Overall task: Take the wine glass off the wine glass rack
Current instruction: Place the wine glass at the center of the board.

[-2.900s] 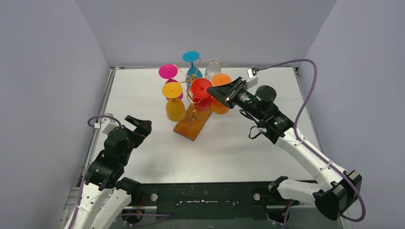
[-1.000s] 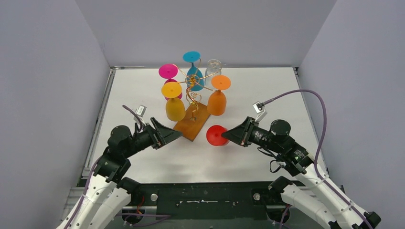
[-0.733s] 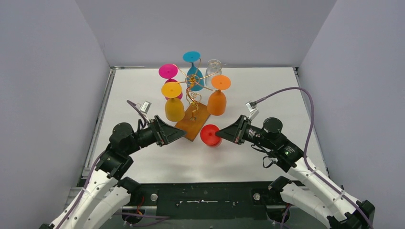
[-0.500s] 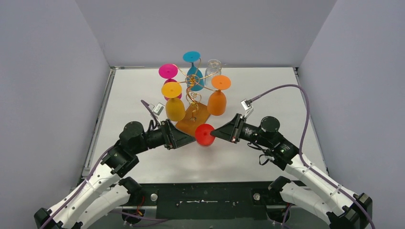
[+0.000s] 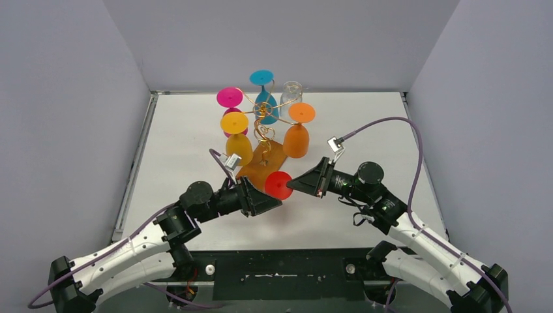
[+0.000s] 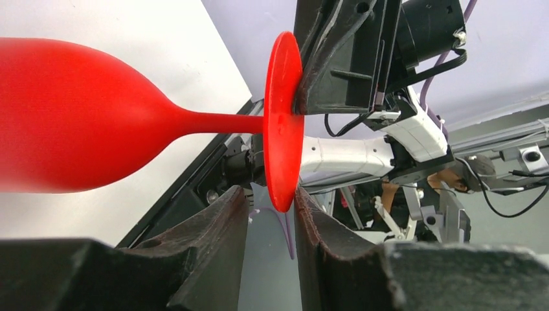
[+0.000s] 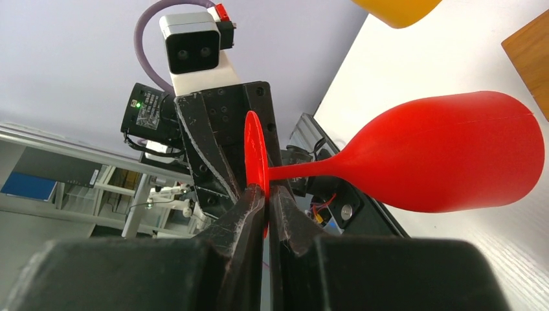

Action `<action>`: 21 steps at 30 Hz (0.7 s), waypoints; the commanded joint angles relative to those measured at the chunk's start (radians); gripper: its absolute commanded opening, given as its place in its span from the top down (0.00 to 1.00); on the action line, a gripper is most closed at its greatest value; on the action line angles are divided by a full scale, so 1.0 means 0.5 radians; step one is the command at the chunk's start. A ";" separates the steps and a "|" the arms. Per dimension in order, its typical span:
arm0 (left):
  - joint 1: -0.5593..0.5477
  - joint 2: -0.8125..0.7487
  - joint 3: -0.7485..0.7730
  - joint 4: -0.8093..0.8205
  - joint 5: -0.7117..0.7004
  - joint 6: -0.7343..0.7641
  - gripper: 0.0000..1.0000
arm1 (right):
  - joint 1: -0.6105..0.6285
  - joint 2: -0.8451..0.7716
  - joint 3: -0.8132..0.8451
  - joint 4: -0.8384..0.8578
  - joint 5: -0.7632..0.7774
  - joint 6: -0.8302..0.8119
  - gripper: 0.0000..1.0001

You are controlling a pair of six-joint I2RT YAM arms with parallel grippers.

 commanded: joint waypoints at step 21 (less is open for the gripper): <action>-0.007 -0.013 0.052 0.157 -0.138 0.051 1.00 | 0.022 0.036 -0.029 0.233 -0.171 -0.078 0.89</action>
